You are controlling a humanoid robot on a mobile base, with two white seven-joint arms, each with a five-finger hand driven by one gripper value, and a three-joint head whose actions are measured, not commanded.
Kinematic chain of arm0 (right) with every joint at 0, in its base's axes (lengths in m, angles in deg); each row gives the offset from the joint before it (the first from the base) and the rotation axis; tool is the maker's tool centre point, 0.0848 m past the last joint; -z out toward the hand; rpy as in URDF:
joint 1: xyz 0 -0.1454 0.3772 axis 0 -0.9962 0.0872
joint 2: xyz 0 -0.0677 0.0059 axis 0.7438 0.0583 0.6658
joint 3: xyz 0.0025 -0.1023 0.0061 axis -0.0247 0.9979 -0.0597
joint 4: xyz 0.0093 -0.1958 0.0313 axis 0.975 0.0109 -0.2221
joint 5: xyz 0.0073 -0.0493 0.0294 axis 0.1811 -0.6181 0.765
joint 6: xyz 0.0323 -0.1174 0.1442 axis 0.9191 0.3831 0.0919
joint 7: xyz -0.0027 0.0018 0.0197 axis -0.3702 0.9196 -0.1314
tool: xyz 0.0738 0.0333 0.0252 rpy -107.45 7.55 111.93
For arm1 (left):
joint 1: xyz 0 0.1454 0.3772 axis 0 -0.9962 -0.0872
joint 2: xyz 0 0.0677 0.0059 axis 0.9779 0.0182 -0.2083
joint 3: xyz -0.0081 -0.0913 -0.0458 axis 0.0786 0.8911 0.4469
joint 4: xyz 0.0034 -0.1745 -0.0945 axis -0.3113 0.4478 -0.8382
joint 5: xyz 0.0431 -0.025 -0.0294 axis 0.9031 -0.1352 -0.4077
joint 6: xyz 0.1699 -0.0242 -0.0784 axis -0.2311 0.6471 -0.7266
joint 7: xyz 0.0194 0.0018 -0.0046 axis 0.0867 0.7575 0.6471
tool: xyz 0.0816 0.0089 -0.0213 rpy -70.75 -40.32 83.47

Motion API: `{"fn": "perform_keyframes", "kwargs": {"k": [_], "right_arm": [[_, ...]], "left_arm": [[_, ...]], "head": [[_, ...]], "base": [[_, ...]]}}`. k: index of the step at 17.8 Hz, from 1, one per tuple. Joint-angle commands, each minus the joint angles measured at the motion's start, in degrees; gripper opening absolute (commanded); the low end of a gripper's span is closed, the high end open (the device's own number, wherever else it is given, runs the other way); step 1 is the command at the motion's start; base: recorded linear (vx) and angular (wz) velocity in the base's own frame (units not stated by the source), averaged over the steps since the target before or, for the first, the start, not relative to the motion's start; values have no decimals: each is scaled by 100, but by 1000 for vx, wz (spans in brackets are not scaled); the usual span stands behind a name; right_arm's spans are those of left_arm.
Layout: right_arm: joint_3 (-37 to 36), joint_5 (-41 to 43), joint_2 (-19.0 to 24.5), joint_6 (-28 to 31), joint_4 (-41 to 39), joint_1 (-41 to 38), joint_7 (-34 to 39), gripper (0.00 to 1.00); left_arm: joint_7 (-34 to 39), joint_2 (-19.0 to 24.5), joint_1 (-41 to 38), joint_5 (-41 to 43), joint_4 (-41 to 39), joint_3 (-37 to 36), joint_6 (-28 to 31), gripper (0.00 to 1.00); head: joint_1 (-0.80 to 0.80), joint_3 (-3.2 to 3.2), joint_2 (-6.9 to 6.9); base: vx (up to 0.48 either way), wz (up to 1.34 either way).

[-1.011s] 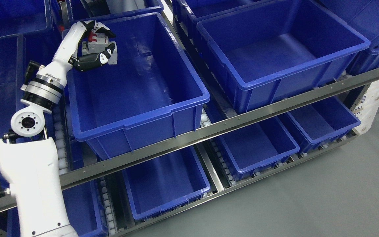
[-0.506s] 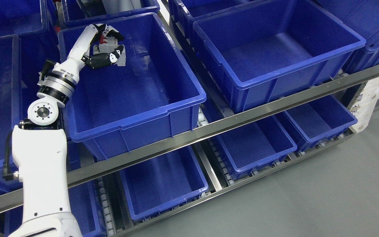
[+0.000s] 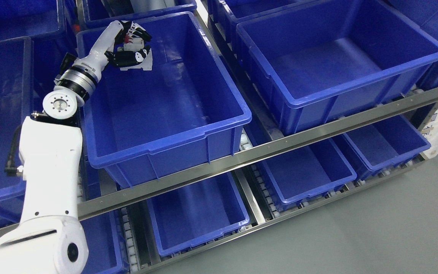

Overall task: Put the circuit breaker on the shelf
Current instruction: 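Move the left hand over the upper blue bin and lower it, then open the left hand to drop the breaker into the bin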

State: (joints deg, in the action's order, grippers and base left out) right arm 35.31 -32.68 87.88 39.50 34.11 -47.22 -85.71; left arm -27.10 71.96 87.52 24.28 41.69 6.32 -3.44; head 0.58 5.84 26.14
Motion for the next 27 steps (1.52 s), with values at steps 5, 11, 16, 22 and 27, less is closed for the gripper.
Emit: {"fn": "perform_keyframes", "kwargs": {"k": [5, 11, 16, 22, 27], "right_arm": [[114, 0, -100, 1237, 0, 0, 2, 100], [114, 0, -100, 1237, 0, 0, 2, 100], [114, 0, -100, 1237, 0, 0, 2, 100], [114, 0, -100, 1237, 0, 0, 2, 100], [114, 0, -100, 1237, 0, 0, 2, 100]], "left_arm": [[106, -130, 594, 31, 1918, -707, 269, 7], [115, -303, 611, -13, 1926, -1039, 347, 8], [203, -303, 603, -22, 1918, -1164, 401, 13], [229, -303, 603, -30, 1918, -1234, 401, 18], [414, -303, 603, -30, 1918, -1383, 401, 27]], "head": [[0, 0, 0], [0, 0, 0], [0, 0, 0], [0, 0, 0], [0, 0, 0]], "base": [[99, 215], [62, 140], [17, -2], [0, 0], [0, 0]]}}
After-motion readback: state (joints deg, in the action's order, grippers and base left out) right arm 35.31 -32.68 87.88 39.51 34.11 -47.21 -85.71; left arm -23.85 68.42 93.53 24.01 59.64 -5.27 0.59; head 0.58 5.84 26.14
